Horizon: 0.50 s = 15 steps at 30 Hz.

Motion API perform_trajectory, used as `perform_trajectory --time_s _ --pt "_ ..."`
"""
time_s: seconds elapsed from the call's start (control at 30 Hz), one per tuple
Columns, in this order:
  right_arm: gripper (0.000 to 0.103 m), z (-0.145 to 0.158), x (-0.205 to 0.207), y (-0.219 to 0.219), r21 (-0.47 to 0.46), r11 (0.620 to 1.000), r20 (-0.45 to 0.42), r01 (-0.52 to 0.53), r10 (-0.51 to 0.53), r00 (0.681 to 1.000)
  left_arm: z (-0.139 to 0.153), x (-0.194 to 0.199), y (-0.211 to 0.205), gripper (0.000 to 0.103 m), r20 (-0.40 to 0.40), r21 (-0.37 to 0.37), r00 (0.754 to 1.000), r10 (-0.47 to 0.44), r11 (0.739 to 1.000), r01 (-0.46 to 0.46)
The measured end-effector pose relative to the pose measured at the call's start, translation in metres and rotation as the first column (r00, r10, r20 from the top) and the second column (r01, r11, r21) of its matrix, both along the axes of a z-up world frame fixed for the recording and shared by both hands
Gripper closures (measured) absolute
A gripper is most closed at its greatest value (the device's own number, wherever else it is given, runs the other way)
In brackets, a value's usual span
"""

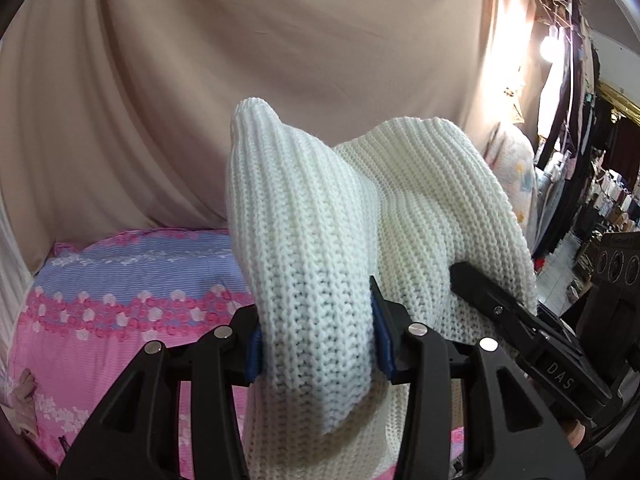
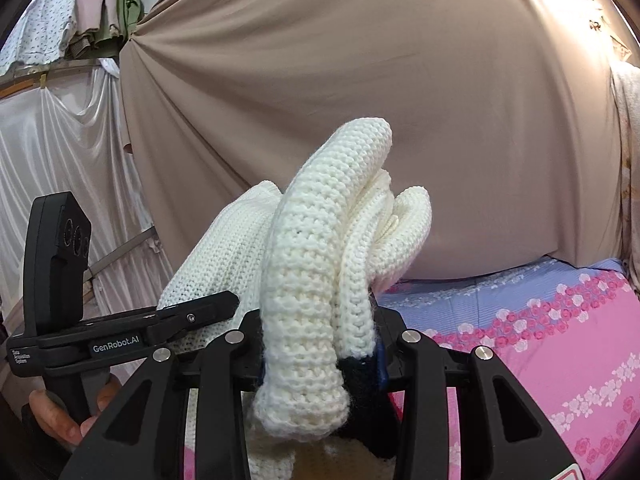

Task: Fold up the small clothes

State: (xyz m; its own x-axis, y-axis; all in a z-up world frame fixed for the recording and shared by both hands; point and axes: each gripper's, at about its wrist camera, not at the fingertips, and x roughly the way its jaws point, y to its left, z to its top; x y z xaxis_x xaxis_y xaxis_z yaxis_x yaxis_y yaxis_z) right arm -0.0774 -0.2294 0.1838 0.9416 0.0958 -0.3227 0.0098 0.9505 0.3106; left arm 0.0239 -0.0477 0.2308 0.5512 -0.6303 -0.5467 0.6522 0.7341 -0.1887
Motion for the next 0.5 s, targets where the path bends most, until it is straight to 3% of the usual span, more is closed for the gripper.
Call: perform_trajectory --time_s 0.33,0.5 --pt "0.067 -0.033 0.067 0.040 0.004 0.996 -0.074 -0.091 0.091 0.993 -0.030 0.054 0.056 0.061 -0.042 0.018 0.996 0.078 0.997 -0.078" --pt "0.064 -0.083 0.101 0.044 0.034 0.995 -0.168 -0.090 0.094 0.981 -0.077 0.084 0.068 0.060 -0.085 0.066 0.990 0.111 0.992 -0.105"
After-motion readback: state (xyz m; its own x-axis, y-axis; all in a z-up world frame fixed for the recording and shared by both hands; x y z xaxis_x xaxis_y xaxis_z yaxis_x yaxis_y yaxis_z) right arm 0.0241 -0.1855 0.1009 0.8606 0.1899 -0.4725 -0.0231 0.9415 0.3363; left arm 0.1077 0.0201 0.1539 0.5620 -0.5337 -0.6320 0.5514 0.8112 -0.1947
